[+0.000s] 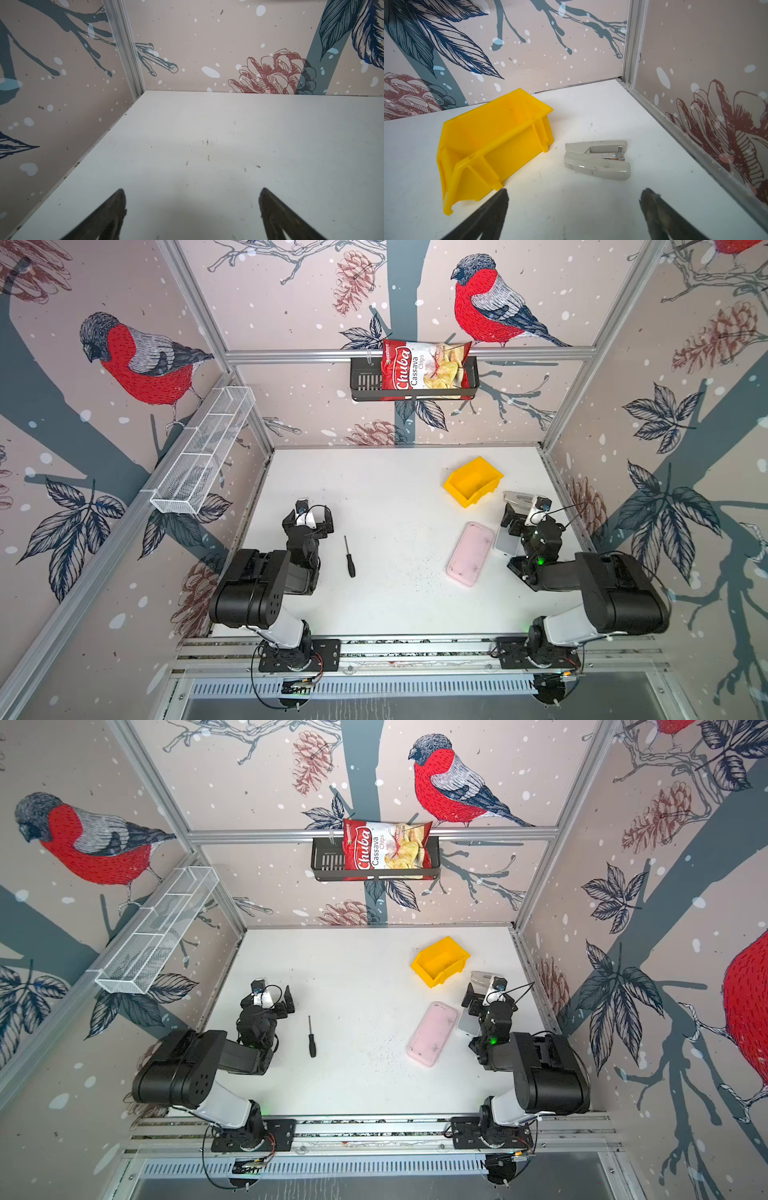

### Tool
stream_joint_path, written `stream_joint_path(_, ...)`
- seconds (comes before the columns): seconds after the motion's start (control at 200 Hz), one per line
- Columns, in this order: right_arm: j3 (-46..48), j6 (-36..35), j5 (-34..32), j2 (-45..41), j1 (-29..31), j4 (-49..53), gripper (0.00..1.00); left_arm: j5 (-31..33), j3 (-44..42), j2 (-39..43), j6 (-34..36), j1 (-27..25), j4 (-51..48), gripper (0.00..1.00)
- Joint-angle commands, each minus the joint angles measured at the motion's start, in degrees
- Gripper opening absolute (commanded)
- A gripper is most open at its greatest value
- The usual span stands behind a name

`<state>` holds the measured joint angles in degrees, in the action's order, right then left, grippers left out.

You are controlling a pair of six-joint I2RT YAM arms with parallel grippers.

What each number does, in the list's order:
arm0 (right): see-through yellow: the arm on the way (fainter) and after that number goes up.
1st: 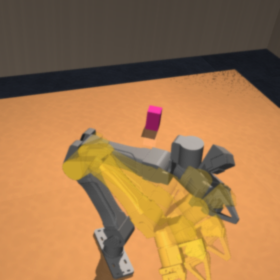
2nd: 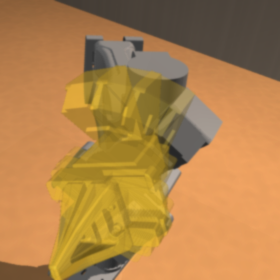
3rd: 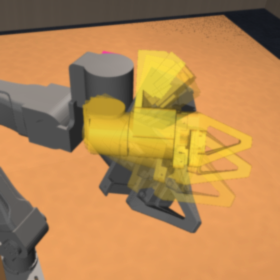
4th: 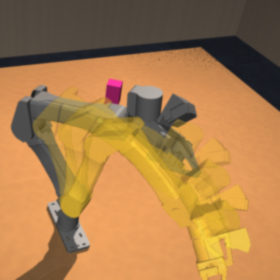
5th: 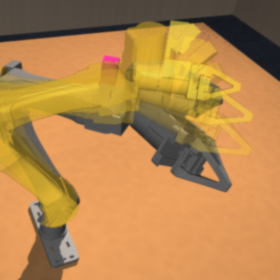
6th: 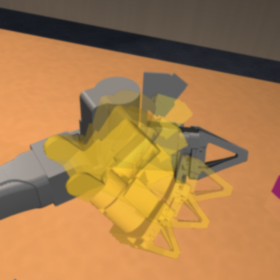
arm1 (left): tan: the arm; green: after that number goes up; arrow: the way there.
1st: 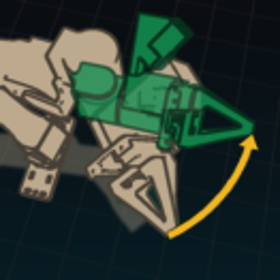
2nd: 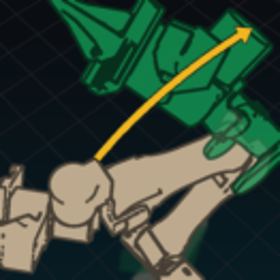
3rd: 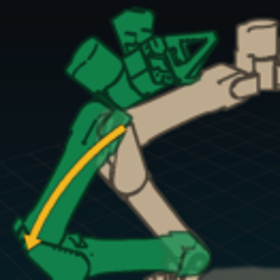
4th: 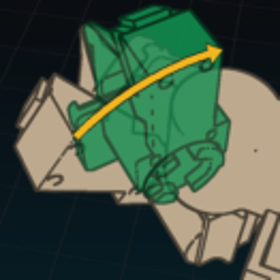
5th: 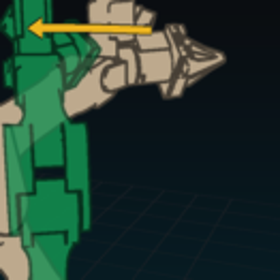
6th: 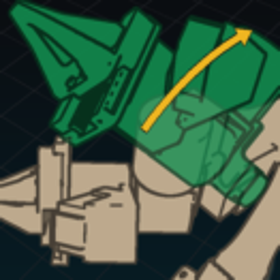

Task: Put the screwdriver in the bin

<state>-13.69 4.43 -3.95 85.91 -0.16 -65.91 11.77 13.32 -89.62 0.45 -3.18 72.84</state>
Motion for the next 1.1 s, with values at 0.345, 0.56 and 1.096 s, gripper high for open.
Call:
stream_joint_path(0.345, 0.1, -0.4, 0.0, -0.1, 0.0, -2.1, 1.00, -0.5, -0.1, 0.2, -0.2, 0.2, 2.6, 0.98)
stream_joint_path(0.56, 0.1, -0.4, 0.1, -0.1, 0.0, -2.1, 1.00, -0.5, -0.1, 0.2, -0.2, 0.2, 2.6, 0.98)
stream_joint_path(1.096, 0.6, -0.9, 1.4, -0.8, -0.2, -2.5, 0.99, -1.1, 0.0, 2.1, 0.1, 0.1, 1.2, 0.98)
